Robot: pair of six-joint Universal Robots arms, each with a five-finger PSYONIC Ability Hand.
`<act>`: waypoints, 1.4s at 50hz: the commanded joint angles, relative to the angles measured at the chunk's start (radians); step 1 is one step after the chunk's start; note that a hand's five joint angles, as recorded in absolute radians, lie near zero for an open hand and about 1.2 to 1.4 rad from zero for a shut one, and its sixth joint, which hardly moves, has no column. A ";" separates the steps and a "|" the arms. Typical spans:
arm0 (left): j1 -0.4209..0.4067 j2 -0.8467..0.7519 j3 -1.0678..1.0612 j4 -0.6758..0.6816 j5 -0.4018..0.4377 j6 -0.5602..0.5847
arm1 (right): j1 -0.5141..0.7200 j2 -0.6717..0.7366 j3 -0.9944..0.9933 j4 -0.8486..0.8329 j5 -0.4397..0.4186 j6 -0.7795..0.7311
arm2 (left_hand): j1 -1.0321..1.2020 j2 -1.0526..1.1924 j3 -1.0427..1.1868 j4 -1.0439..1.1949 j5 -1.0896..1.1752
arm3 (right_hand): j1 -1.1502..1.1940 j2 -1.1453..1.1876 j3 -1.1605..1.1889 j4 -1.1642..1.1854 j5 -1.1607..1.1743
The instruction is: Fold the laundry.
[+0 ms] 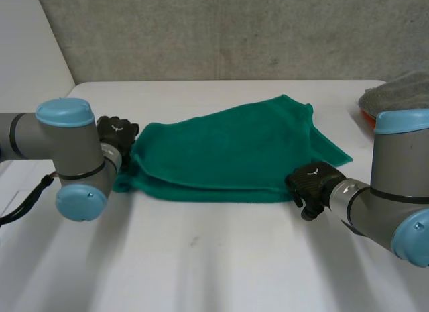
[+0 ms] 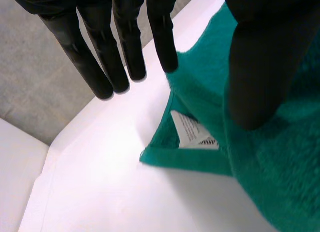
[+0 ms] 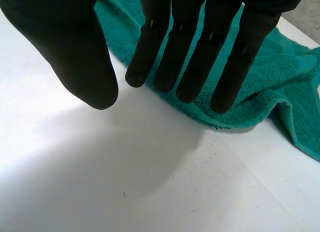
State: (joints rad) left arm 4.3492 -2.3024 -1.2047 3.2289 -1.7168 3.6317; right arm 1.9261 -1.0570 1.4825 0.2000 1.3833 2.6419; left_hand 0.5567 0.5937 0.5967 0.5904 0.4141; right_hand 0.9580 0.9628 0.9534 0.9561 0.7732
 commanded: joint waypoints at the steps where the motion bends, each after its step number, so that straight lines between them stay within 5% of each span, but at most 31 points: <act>1: -0.046 0.021 0.004 -0.001 0.040 -0.018 | -0.004 -0.004 0.001 -0.002 0.000 -0.007 | -0.123 -0.160 -0.163 -0.157 -0.155 | 0.115 0.110 0.120 0.117 0.125; 21: -0.074 -0.022 -0.009 -0.051 0.120 0.131 | -0.019 0.000 -0.001 -0.002 -0.004 -0.007 | -0.191 -0.228 -0.231 -0.224 -0.223 | 0.115 0.110 0.120 0.117 0.125; 25: -0.069 -0.026 -0.004 -0.057 0.137 0.143 | -0.016 0.002 -0.001 -0.002 -0.003 -0.008 | 0.190 0.153 0.150 0.156 0.158 | 0.115 0.110 0.120 0.117 0.125; 27: -0.069 -0.015 -0.007 -0.064 0.158 0.149 | -0.019 0.000 -0.001 -0.002 -0.003 -0.008 | 0.820 0.783 0.780 0.786 0.788 | 0.115 0.110 0.120 0.117 0.125; 31: -0.065 0.046 -0.010 -0.095 0.177 0.145 | -0.024 -0.006 -0.001 0.001 -0.003 -0.008 | 0.840 0.803 0.800 0.806 0.808 | 0.103 0.099 0.108 0.105 0.114; 35: -0.059 0.159 -0.027 -0.167 0.186 0.085 | -0.042 -0.023 -0.016 0.012 -0.003 0.000 | 0.840 0.803 0.800 0.806 0.808 | -0.043 -0.048 -0.039 -0.041 -0.033; 39: -0.062 0.296 -0.038 -0.212 0.210 -0.036 | -0.055 -0.052 -0.050 0.048 0.002 0.018 | 0.840 0.803 0.800 0.806 0.808 | -0.512 -0.517 -0.508 -0.511 -0.502; 44: -0.062 0.441 -0.055 -0.225 0.241 -0.192 | -0.050 -0.046 -0.120 0.107 0.002 0.072 | 0.840 0.803 0.800 0.806 0.808 | -0.777 -0.782 -0.773 -0.775 -0.767; 58: -0.065 0.584 -0.095 -0.221 0.252 -0.361 | -0.013 0.219 -0.355 0.130 -0.015 0.213 | 0.840 0.803 0.800 0.806 0.808 | -0.783 -0.788 -0.779 -0.782 -0.773; 61: -0.053 0.586 -0.095 -0.205 0.252 -0.364 | -0.012 0.270 -0.389 0.121 -0.013 0.210 | 0.840 0.803 0.800 0.806 0.808 | -0.406 -0.411 -0.402 -0.404 -0.396; 64: -0.034 0.581 -0.093 -0.189 0.256 -0.367 | -0.016 0.292 -0.430 0.079 -0.003 0.216 | 0.840 0.803 0.800 0.806 0.808 | 0.434 0.430 0.439 0.436 0.445; 70: 0.003 0.503 -0.053 -0.098 0.250 -0.364 | -0.006 0.221 -0.507 -0.011 0.026 0.231 | 0.840 0.803 0.800 0.806 0.808 | 0.438 0.434 0.443 0.440 0.449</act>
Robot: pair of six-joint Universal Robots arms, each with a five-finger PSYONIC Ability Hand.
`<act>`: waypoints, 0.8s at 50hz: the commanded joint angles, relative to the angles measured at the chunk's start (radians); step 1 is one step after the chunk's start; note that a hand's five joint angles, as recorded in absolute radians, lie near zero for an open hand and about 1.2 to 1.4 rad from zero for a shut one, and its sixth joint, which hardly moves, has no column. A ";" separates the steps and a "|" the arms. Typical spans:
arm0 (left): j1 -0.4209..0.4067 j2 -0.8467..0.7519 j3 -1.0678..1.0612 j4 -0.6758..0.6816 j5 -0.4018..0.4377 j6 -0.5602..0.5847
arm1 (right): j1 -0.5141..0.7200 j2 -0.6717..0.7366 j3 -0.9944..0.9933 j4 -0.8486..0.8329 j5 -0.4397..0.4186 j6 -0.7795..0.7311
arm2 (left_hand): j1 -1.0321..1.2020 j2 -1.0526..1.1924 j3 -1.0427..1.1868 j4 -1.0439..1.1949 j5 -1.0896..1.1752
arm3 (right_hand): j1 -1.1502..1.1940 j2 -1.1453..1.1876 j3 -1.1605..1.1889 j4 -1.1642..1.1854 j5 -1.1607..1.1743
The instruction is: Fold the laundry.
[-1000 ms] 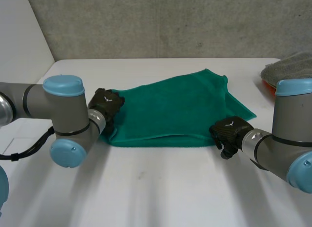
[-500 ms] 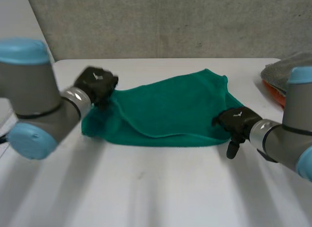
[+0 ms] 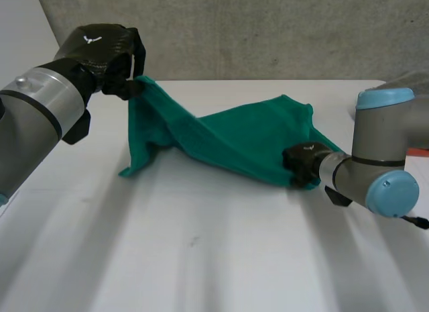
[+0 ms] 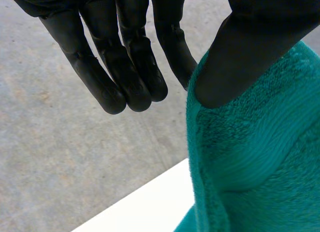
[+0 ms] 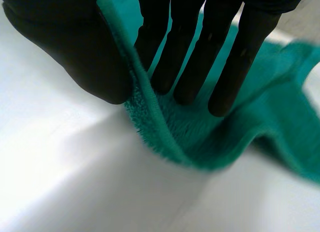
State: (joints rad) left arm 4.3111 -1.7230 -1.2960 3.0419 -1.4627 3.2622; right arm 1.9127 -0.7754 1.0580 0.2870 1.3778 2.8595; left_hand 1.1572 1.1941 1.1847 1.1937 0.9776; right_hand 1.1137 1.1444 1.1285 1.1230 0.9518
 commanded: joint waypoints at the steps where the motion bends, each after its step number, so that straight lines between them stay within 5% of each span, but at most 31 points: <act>1: 0.050 -0.095 0.047 0.103 -0.007 0.004 | 0.012 -0.083 -0.088 -0.107 0.035 0.011 | 0.239 0.202 0.212 0.203 0.244 | 0.283 0.252 0.268 0.273 0.270; 5: 0.105 -0.233 0.129 0.144 -0.051 0.008 | 0.090 -0.261 -0.093 -0.211 0.041 -0.014 | 0.239 0.202 0.212 0.203 0.244 | 0.283 0.252 0.268 0.273 0.270; 11: 0.156 -0.369 0.172 0.126 -0.110 0.019 | 0.199 -0.311 -0.093 -0.216 0.035 -0.078 | 0.239 0.202 0.212 0.203 0.244 | 0.283 0.252 0.268 0.273 0.270; 24: 0.213 -0.598 0.149 0.109 -0.162 0.117 | 0.334 -0.016 -0.145 -0.149 0.066 -0.155 | 0.239 0.202 0.212 0.203 0.244 | 0.283 0.252 0.268 0.273 0.270; 27: 0.214 -0.607 0.139 0.109 -0.162 0.149 | 0.342 0.016 -0.182 -0.149 0.081 -0.157 | -0.114 -0.151 -0.142 -0.151 -0.109 | 0.283 0.252 0.268 0.273 0.270; 28: 0.211 -0.603 0.132 0.107 -0.154 0.160 | 0.345 0.025 -0.203 -0.147 0.089 -0.157 | -0.354 -0.391 -0.382 -0.391 -0.349 | 0.140 0.109 0.125 0.131 0.127; 32: 0.194 -0.554 0.103 0.100 -0.148 0.178 | 0.351 0.005 -0.228 -0.118 0.106 -0.152 | -0.526 -0.563 -0.554 -0.563 -0.521 | -0.564 -0.594 -0.578 -0.573 -0.576; 36: 0.183 -0.479 0.051 0.106 -0.148 0.191 | 0.353 -0.057 -0.220 -0.069 0.119 -0.149 | -0.685 -0.722 -0.713 -0.722 -0.680 | -0.935 -0.965 -0.950 -0.944 -0.947; 40: 0.188 -0.406 0.005 0.127 -0.139 0.211 | 0.342 -0.131 -0.178 -0.035 0.147 -0.125 | -0.770 -0.807 -0.798 -0.807 -0.765 | -0.939 -0.970 -0.954 -0.948 -0.952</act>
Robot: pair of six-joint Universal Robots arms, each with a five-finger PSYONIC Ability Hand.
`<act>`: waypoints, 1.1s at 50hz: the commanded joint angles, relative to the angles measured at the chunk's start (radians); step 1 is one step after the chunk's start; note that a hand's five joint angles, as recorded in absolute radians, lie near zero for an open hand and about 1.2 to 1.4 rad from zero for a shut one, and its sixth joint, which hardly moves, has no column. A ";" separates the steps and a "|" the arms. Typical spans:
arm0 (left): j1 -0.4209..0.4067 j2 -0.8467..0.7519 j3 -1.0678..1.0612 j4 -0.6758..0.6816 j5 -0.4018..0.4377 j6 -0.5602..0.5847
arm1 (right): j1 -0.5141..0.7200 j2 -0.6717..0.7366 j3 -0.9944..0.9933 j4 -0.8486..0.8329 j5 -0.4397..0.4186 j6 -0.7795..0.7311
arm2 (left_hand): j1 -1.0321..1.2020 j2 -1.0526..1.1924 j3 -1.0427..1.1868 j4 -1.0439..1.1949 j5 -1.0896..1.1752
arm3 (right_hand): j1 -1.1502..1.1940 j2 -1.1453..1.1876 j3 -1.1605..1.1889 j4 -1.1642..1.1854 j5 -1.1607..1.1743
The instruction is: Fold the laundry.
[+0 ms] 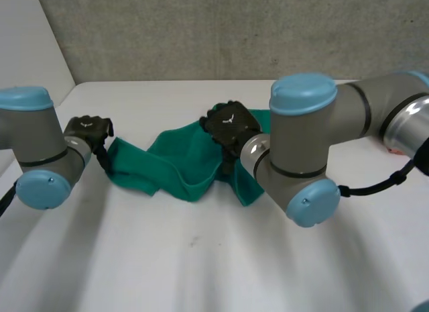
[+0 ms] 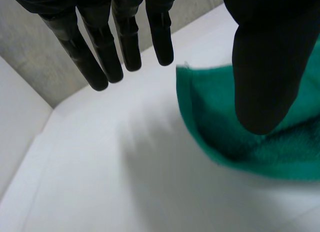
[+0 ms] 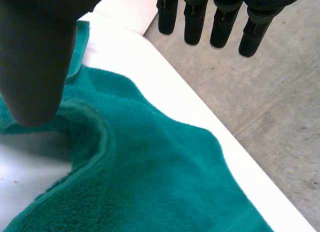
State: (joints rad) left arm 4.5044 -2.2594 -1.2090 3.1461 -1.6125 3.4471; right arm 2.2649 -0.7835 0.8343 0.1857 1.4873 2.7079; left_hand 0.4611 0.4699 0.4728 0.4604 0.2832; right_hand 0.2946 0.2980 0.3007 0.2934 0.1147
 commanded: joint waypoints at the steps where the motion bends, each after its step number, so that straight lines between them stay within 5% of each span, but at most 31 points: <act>1: -0.002 0.139 -0.089 0.029 0.014 0.032 | -0.015 -0.138 0.058 0.073 0.047 0.036 | -0.080 -0.089 -0.092 -0.080 -0.077 | -0.120 -0.123 -0.126 -0.119 -0.115; 16: 0.029 0.017 0.073 -0.001 0.319 0.201 | -0.125 -0.232 0.336 0.140 0.100 0.528 | -0.121 -0.130 -0.133 -0.121 -0.118 | -0.120 -0.123 -0.126 -0.119 -0.115; 23: 0.030 -0.178 0.331 -0.177 0.313 0.303 | -0.105 -0.099 0.306 0.072 0.110 0.624 | -0.118 -0.127 -0.130 -0.118 -0.115 | -0.120 -0.123 -0.126 -0.119 -0.115; 34: 0.002 -0.357 0.581 -0.411 0.298 0.434 | -0.030 0.058 0.143 0.024 0.145 0.603 | -0.083 -0.092 -0.095 -0.083 -0.080 | 0.038 0.035 0.032 0.040 0.044; 40: -0.008 -0.356 0.609 -0.445 0.246 0.423 | -0.019 0.127 0.062 -0.012 0.148 0.556 | 0.785 0.776 0.773 0.785 0.788 | 0.631 0.627 0.624 0.632 0.636; 42: -0.014 -0.326 0.595 -0.430 0.218 0.408 | -0.028 0.139 0.045 -0.011 0.149 0.543 | 0.935 0.926 0.923 0.935 0.938 | 1.089 1.086 1.083 1.090 1.094; 43: -0.016 -0.312 0.588 -0.423 0.210 0.403 | -0.033 0.138 0.043 -0.011 0.151 0.540 | 0.935 0.926 0.923 0.936 0.939 | 1.102 1.098 1.095 1.103 1.107; 51: -0.008 -0.074 0.431 -0.325 0.193 0.262 | -0.064 -0.048 0.068 -0.025 0.166 0.435 | 0.935 0.926 0.923 0.936 0.939 | 1.102 1.098 1.096 1.103 1.107; 55: 0.007 0.095 0.326 -0.301 0.213 0.172 | -0.103 -0.195 0.101 -0.025 0.140 0.249 | 0.935 0.926 0.923 0.936 0.939 | 1.102 1.098 1.096 1.103 1.107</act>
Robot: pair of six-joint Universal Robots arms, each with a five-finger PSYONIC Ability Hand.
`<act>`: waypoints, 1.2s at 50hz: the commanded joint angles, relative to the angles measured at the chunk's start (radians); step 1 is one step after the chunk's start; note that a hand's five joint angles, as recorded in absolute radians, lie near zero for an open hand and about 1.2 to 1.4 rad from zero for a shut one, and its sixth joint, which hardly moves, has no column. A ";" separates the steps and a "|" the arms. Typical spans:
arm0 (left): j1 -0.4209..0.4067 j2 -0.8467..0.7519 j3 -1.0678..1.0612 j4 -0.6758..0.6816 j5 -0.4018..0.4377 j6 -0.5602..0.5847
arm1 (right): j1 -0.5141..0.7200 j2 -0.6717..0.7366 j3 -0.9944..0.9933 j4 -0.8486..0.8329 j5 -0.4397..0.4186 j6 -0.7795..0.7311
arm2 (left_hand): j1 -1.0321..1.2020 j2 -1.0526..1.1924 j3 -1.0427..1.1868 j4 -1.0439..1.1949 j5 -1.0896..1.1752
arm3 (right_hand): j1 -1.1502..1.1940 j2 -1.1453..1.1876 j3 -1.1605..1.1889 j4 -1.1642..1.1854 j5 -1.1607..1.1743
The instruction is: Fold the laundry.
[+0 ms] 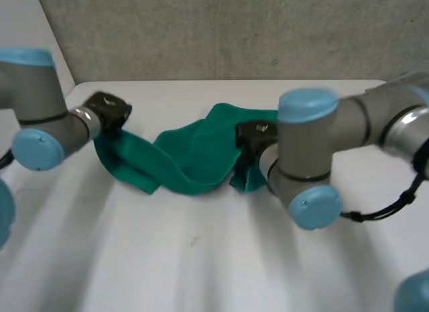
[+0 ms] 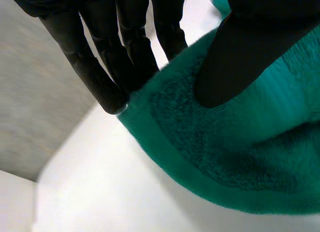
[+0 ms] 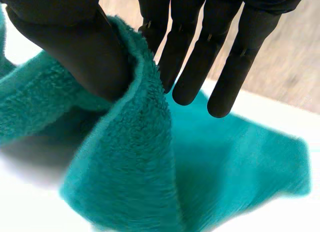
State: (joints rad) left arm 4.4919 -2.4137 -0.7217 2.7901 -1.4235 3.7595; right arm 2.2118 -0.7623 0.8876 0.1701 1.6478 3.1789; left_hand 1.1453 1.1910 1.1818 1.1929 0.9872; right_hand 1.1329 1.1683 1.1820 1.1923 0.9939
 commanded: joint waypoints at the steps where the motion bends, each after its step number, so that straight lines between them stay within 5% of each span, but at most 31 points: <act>1: 0.030 0.319 -0.204 0.061 0.032 -0.176 | -0.066 -0.271 0.060 0.002 -0.043 -0.329 | 0.251 0.205 0.215 0.203 0.235 | 0.263 0.228 0.214 0.204 0.228; 8: 0.076 0.527 -0.358 0.075 0.090 -0.291 | -0.098 -0.492 0.105 0.141 -0.095 -0.791 | 0.251 0.205 0.215 0.203 0.235 | 0.263 0.228 0.214 0.204 0.228; 12: 0.084 0.570 -0.433 0.072 0.150 -0.325 | -0.104 -0.514 0.097 0.265 -0.080 -0.892 | 0.251 0.205 0.215 0.203 0.235 | 0.263 0.228 0.214 0.204 0.228; 20: 0.053 0.440 -0.435 0.109 0.127 -0.299 | -0.139 -0.362 0.056 0.413 -0.108 -0.895 | 0.251 0.205 0.215 0.203 0.235 | 0.263 0.228 0.214 0.204 0.228; 27: 0.017 0.234 -0.234 0.259 0.040 -0.285 | -0.185 -0.163 -0.039 0.356 -0.124 -0.892 | 0.251 0.205 0.215 0.203 0.235 | 0.263 0.228 0.214 0.204 0.228; 33: -0.033 0.177 0.074 0.460 -0.001 -0.412 | -0.224 -0.063 -0.271 0.106 -0.121 -0.884 | 0.251 0.205 0.215 0.203 0.235 | 0.263 0.228 0.214 0.204 0.228; 39: -0.042 0.300 0.117 0.754 -0.182 -0.651 | -0.241 -0.220 -0.385 -0.290 -0.115 -0.678 | 0.251 0.205 0.215 0.203 0.235 | 0.263 0.228 0.214 0.204 0.228; 47: -0.028 0.324 -0.010 0.729 -0.117 -0.682 | -0.267 -0.334 -0.236 -0.285 -0.198 -0.567 | 0.251 0.205 0.215 0.203 0.235 | 0.263 0.228 0.214 0.204 0.228; 60: 0.026 0.295 -0.404 0.759 -0.037 -0.550 | -0.282 -0.241 -0.078 -0.038 -0.296 -0.570 | 0.251 0.205 0.215 0.203 0.235 | 0.263 0.228 0.214 0.204 0.228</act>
State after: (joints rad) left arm 4.4987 -2.0893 -0.9643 3.5248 -1.5086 3.1527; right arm 1.9337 -1.0621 0.7329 0.0482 1.3883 2.6170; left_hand 1.1452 1.1950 1.1856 1.1940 0.9872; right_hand 1.1329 1.1684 1.1872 1.1948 1.0209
